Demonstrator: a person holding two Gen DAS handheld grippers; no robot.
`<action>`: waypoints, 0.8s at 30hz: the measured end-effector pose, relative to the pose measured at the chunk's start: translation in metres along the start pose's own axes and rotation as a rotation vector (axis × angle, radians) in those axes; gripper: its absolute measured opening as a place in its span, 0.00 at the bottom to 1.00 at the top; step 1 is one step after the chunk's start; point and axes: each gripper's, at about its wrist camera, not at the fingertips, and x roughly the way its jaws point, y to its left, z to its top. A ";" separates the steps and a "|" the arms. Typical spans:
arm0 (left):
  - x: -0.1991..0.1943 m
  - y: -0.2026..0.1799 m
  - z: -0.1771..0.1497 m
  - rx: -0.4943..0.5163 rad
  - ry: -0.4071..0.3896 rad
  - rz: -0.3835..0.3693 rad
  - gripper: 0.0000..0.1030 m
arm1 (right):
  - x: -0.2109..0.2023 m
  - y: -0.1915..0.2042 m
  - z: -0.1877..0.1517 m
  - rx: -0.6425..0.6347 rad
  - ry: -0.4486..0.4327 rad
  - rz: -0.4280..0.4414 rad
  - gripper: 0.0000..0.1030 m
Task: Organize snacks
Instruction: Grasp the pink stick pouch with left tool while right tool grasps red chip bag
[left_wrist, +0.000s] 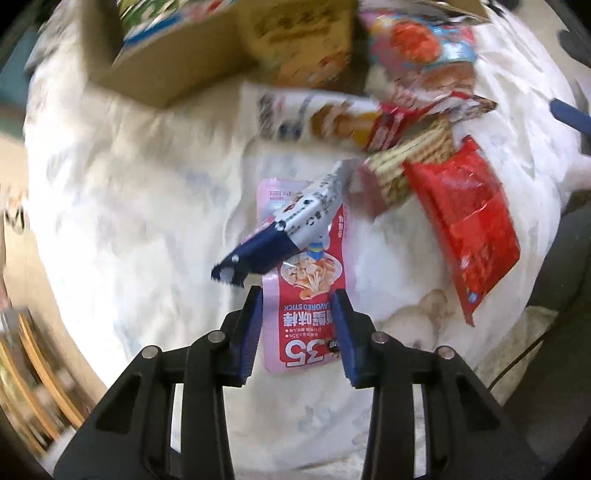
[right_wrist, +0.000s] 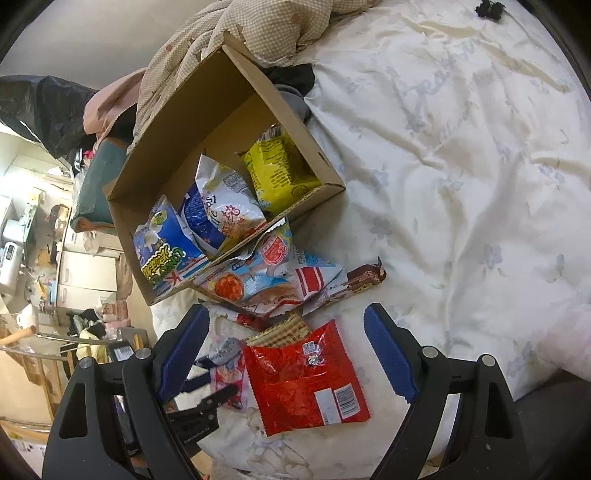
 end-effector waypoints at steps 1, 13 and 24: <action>0.000 0.000 -0.005 -0.007 -0.001 0.008 0.32 | -0.001 0.001 0.000 -0.003 -0.001 0.001 0.86; 0.019 -0.017 0.027 -0.008 -0.034 0.112 0.64 | 0.030 -0.005 -0.011 -0.039 0.153 -0.121 0.86; -0.013 -0.008 0.033 -0.059 -0.047 0.076 0.51 | 0.114 0.018 -0.054 -0.200 0.446 -0.205 0.95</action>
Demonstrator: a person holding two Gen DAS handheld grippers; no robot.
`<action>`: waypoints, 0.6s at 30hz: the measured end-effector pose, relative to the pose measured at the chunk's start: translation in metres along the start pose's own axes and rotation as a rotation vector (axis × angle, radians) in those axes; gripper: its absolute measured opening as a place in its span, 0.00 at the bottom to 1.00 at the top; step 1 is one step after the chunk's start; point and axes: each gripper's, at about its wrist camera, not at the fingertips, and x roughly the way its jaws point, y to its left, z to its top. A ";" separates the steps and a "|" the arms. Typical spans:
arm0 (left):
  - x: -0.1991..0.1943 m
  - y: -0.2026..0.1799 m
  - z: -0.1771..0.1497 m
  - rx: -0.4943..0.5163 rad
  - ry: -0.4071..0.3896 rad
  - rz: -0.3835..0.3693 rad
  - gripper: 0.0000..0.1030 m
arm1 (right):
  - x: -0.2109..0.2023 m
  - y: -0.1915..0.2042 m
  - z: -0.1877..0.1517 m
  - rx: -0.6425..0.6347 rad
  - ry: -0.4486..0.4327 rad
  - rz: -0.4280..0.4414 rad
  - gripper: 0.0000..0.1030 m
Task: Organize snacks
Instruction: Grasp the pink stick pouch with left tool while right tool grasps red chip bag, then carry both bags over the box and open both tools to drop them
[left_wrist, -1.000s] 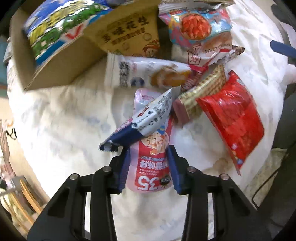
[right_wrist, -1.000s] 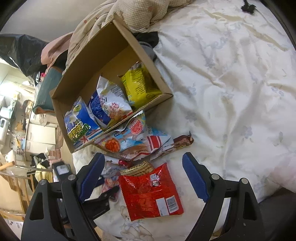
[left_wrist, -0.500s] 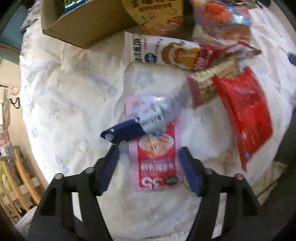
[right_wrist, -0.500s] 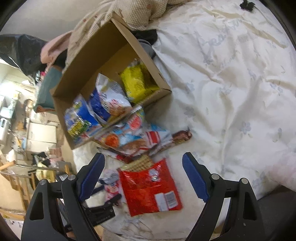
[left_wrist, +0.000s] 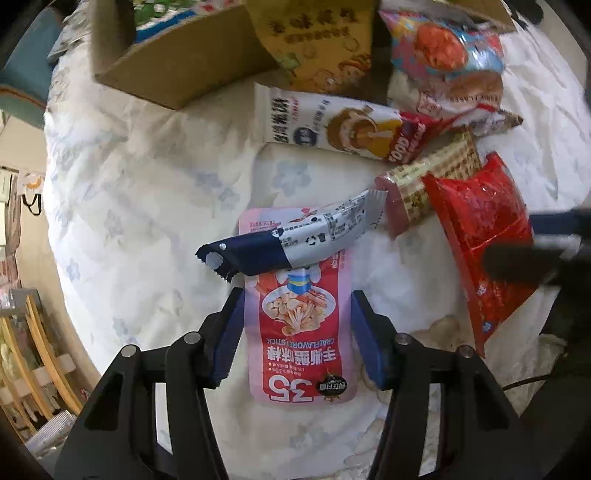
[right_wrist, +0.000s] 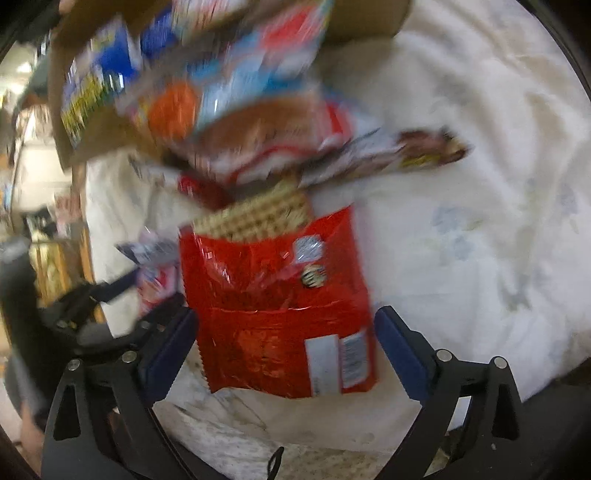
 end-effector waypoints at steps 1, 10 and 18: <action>-0.010 0.015 -0.008 -0.014 -0.007 -0.006 0.51 | 0.006 0.003 0.000 -0.018 0.011 -0.023 0.95; -0.023 0.028 -0.024 -0.031 -0.016 -0.029 0.51 | 0.014 0.027 -0.008 -0.161 -0.012 -0.127 0.78; -0.030 0.043 -0.028 -0.075 -0.044 -0.055 0.51 | -0.016 0.025 -0.017 -0.143 -0.052 -0.010 0.43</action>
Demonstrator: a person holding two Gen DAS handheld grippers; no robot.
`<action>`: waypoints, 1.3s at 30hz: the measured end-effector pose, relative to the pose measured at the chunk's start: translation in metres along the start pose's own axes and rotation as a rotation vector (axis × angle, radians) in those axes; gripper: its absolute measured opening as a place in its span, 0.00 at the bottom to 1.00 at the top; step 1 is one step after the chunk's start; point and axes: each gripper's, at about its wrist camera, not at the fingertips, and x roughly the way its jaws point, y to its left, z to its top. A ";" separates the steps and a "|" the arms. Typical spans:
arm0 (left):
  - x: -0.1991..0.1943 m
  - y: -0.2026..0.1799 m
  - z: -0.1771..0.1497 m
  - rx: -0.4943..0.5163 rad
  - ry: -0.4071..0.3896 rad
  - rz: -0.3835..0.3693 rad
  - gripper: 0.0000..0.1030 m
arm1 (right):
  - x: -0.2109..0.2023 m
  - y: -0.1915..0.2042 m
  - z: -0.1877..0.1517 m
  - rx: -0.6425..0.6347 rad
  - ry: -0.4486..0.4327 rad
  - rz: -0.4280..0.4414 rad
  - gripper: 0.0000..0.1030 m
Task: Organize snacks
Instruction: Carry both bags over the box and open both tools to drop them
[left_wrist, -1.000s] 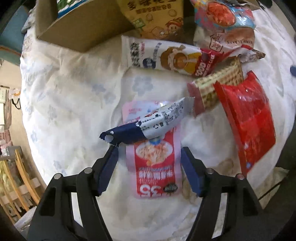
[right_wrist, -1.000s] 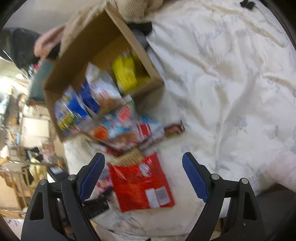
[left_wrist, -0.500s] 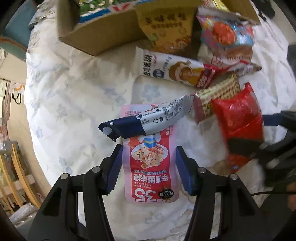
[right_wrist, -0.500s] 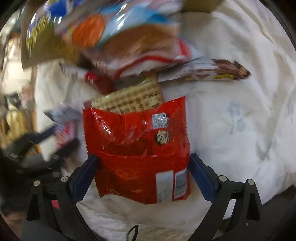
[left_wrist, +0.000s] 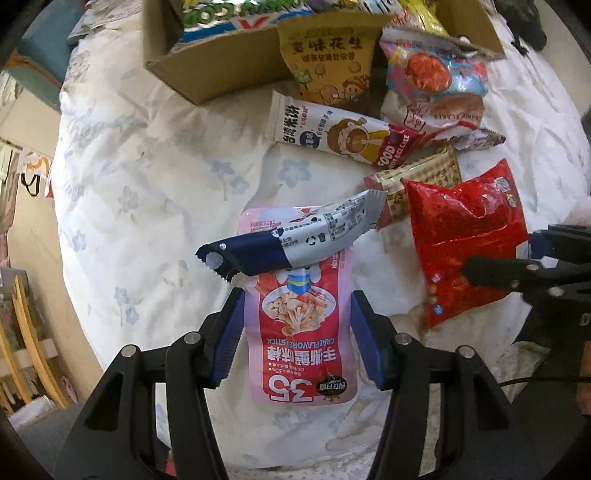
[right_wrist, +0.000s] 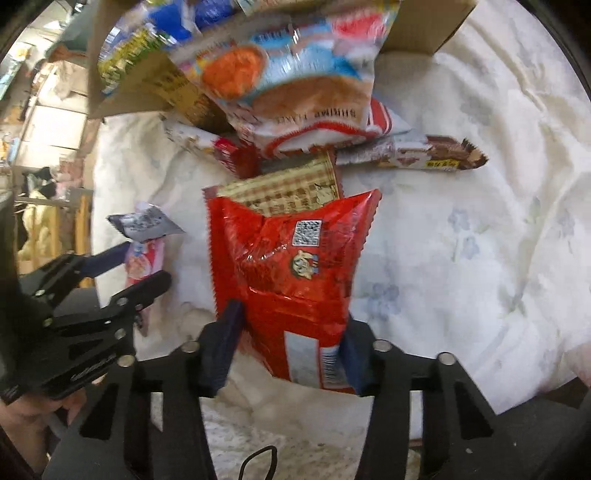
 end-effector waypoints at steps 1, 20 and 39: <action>-0.003 0.003 -0.001 -0.013 -0.009 -0.006 0.51 | -0.009 0.002 -0.001 -0.007 -0.024 0.011 0.38; -0.030 0.045 -0.034 -0.286 -0.004 -0.300 0.51 | -0.103 -0.007 -0.019 0.015 -0.379 0.223 0.22; -0.074 0.023 0.007 -0.171 -0.153 -0.135 0.50 | -0.130 -0.012 -0.024 0.032 -0.503 0.300 0.22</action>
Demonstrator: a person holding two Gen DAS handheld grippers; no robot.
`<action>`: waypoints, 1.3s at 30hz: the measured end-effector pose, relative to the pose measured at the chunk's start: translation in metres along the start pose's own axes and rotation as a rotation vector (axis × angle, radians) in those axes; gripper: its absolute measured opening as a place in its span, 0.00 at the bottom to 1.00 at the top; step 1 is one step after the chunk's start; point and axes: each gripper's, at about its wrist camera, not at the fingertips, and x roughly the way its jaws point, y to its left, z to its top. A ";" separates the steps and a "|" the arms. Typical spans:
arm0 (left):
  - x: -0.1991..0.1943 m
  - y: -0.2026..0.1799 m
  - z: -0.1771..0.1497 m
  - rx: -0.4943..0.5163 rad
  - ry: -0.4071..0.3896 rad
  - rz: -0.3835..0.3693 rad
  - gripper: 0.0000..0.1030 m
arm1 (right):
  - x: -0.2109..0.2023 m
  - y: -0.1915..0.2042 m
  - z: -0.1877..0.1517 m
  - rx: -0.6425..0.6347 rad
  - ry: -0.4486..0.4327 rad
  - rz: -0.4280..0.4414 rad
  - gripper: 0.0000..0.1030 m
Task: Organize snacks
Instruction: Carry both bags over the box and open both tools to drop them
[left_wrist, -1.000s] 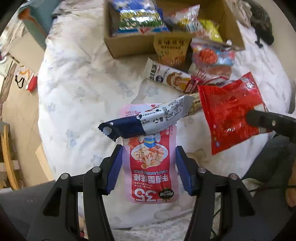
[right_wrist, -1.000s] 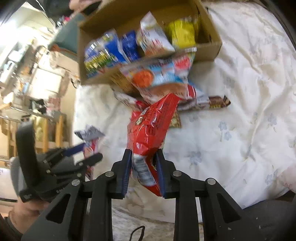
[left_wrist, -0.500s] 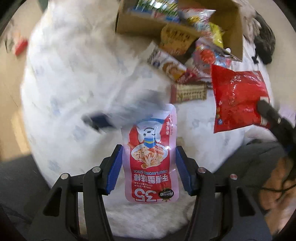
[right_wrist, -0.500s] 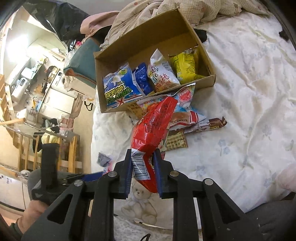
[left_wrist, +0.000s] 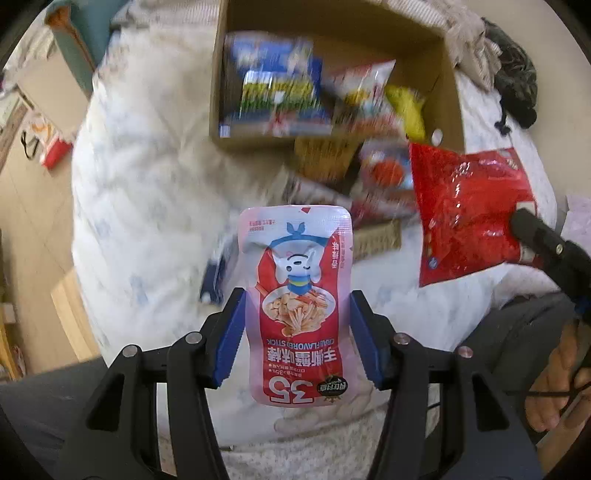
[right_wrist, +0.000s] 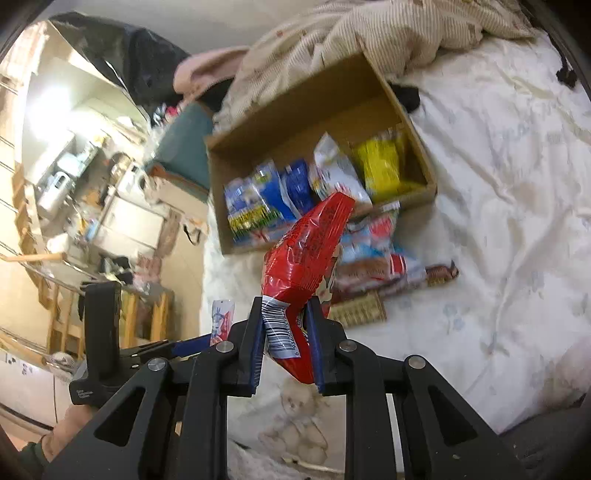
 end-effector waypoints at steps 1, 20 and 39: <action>-0.005 -0.003 0.005 0.009 -0.025 0.004 0.50 | -0.003 0.000 0.002 0.002 -0.021 0.014 0.22; -0.045 -0.011 0.114 0.109 -0.297 0.158 0.50 | -0.018 -0.015 0.087 0.044 -0.228 0.010 0.22; 0.029 -0.041 0.181 0.115 -0.230 0.104 0.51 | 0.074 -0.032 0.157 0.020 -0.086 -0.047 0.22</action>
